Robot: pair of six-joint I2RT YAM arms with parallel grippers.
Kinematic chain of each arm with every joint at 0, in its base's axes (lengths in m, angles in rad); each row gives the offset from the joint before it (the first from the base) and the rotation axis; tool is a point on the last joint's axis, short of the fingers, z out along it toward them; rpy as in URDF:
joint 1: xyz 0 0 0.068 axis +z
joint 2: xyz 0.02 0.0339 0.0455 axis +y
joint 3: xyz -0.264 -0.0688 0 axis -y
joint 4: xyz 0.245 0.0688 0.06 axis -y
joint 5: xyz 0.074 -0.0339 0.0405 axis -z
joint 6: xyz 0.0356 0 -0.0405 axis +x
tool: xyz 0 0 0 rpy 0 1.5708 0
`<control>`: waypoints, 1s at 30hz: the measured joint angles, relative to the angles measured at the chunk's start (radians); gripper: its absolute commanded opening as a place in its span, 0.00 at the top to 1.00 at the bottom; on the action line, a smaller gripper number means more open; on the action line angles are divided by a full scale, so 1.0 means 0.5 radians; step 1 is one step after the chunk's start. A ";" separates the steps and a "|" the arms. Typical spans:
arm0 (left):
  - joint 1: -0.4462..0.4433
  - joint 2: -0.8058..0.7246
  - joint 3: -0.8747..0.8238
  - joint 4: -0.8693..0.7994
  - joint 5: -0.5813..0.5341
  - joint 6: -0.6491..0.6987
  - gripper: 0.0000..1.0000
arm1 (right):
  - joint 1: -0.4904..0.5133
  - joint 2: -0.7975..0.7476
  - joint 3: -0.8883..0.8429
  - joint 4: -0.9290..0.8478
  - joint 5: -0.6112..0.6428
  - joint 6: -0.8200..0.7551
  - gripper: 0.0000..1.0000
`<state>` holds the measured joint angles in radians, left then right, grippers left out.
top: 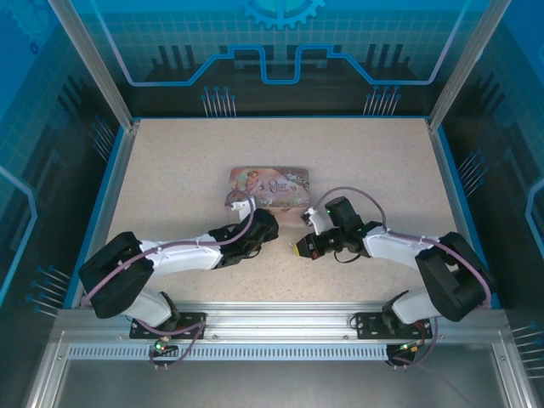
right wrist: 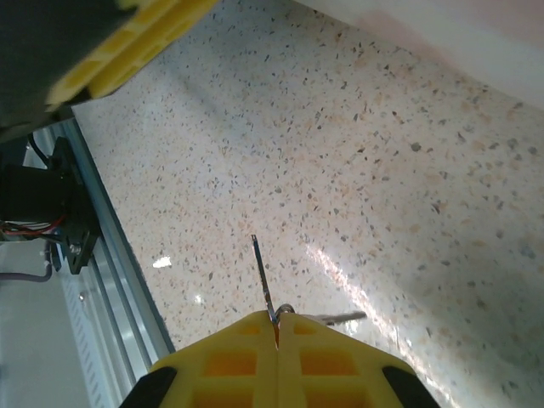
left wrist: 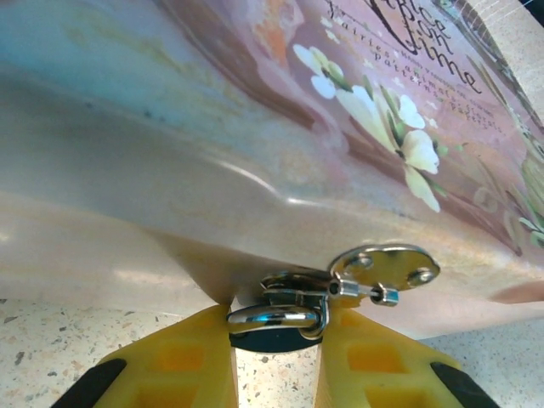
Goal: Unlock a padlock with a key
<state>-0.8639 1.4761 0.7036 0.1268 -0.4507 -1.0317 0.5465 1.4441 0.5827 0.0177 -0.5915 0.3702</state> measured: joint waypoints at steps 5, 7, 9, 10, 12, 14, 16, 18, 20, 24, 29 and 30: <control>0.025 -0.069 0.000 -0.003 0.043 -0.062 0.91 | 0.047 0.134 0.087 0.105 0.001 -0.018 1.00; 0.038 -0.090 0.000 -0.002 0.060 -0.086 0.91 | 0.050 0.163 0.109 0.156 0.003 -0.021 1.00; 0.047 -0.104 0.000 -0.003 0.077 -0.096 0.91 | 0.050 0.180 0.124 0.197 0.015 -0.026 1.00; 0.047 -0.109 0.000 -0.003 0.085 -0.108 0.91 | 0.050 0.184 0.128 0.217 0.017 -0.027 1.00; 0.048 -0.115 -0.001 -0.003 0.106 -0.128 0.92 | 0.050 0.184 0.136 0.235 0.022 -0.041 1.00; 0.050 -0.119 -0.001 0.002 0.127 -0.142 0.93 | 0.050 0.184 0.147 0.236 0.037 -0.061 1.00; 0.059 -0.120 -0.002 0.009 0.148 -0.154 0.93 | 0.050 0.182 0.153 0.236 0.068 -0.084 1.00; 0.062 -0.120 -0.002 0.018 0.169 -0.172 0.94 | 0.050 0.178 0.156 0.236 0.089 -0.109 1.00; 0.067 -0.120 -0.002 0.026 0.187 -0.186 0.94 | 0.050 0.175 0.164 0.236 0.101 -0.133 1.00; 0.073 -0.120 -0.002 0.027 0.220 -0.192 0.94 | 0.050 0.175 0.186 0.235 0.115 -0.172 1.00; 0.081 -0.120 -0.003 0.026 0.277 -0.194 0.95 | 0.039 0.146 0.201 0.235 0.128 -0.235 1.00; 0.085 -0.120 -0.005 0.028 0.292 -0.195 0.95 | 0.033 0.142 0.208 0.230 0.127 -0.250 1.00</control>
<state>-0.8211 1.4162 0.7013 0.1410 -0.3046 -1.1294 0.5629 1.5150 0.6865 0.1329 -0.5278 0.2451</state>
